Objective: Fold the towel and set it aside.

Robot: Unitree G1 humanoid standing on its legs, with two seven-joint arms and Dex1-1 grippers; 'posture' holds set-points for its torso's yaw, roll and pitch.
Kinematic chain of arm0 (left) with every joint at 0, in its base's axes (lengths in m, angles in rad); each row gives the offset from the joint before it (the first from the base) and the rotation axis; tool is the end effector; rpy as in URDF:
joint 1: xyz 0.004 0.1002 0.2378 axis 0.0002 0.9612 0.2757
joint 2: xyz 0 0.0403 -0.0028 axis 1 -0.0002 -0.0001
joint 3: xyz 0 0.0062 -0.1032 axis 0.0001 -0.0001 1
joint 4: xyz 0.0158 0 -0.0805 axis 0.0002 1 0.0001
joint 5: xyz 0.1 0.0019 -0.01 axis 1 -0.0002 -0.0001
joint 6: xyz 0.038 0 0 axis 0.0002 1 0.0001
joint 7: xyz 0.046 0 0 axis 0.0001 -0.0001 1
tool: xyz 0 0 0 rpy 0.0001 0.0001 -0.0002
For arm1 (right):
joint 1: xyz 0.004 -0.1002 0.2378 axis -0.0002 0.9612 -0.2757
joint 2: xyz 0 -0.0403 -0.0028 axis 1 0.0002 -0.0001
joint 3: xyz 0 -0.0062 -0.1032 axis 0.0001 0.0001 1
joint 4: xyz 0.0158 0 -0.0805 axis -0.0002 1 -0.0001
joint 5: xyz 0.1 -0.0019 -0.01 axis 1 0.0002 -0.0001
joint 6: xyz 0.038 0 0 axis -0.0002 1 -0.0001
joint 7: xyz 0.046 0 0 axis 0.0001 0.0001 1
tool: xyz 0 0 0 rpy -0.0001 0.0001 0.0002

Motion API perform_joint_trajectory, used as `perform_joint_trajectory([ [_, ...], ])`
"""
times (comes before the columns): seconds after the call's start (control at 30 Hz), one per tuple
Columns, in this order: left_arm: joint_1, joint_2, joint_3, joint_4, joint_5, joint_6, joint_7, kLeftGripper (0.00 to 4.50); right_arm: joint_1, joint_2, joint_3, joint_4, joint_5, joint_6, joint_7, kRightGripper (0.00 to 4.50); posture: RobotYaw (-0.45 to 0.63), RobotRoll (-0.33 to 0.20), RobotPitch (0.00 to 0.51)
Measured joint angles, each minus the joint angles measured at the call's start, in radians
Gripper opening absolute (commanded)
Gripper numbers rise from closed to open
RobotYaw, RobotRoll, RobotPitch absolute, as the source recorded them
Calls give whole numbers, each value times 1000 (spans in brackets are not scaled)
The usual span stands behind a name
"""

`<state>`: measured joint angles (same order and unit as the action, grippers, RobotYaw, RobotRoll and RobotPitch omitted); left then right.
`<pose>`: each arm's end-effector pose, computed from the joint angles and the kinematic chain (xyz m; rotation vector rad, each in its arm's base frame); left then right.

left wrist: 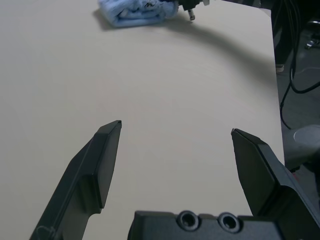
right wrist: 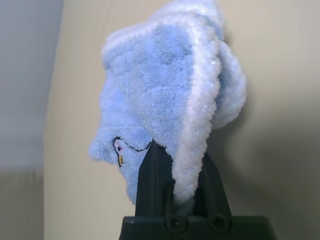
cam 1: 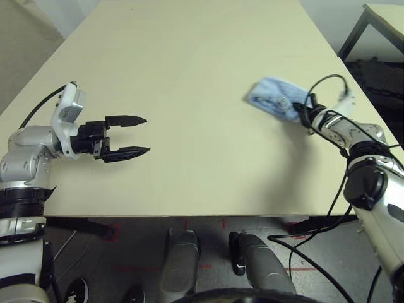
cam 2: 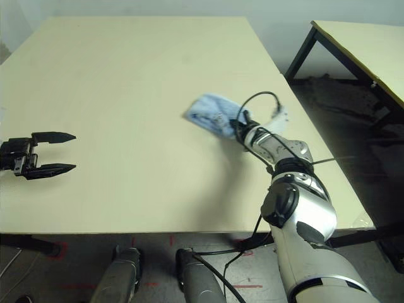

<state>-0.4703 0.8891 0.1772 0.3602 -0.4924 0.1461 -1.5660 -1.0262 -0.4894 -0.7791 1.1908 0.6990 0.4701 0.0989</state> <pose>0.2583 0.3396 0.1977 0.3064 0.0741 -1.2250 0.3353 -0.2847 0.1421 1.1156 0.1766 -0.1738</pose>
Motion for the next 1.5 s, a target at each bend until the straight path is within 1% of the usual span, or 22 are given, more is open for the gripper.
perform_joint_trajectory([
  [0.17,-3,0,0,14,6,-7,-3,4500,4,11,-49,-13,42,-45,-80,13,51,0,157],
  [0.27,-3,0,0,17,6,-9,-5,4500,22,47,-62,-55,66,-40,-114,13,46,0,159],
  [0.47,-3,0,0,32,7,-14,-17,4500,56,164,-85,-208,141,-11,-199,13,40,0,161],
  [0.7,-17,0,-1,40,20,-21,-20,4500,99,317,-95,-409,194,-45,-318,13,47,0,161],
  [0.87,-16,0,0,41,22,-22,-20,4500,125,387,-93,-516,228,-21,-383,13,48,0,163],
  [1.0,-16,1,0,41,22,-22,-20,4500,126,431,-93,-555,262,-2,-420,13,48,0,163],
  [1.2,-16,5,0,42,24,-22,-25,4500,126,466,-69,-598,285,5,-449,13,47,0,165],
  [1.5,-16,6,0,42,26,-22,-27,4500,140,463,-48,-602,288,-13,-449,13,47,0,164],
])
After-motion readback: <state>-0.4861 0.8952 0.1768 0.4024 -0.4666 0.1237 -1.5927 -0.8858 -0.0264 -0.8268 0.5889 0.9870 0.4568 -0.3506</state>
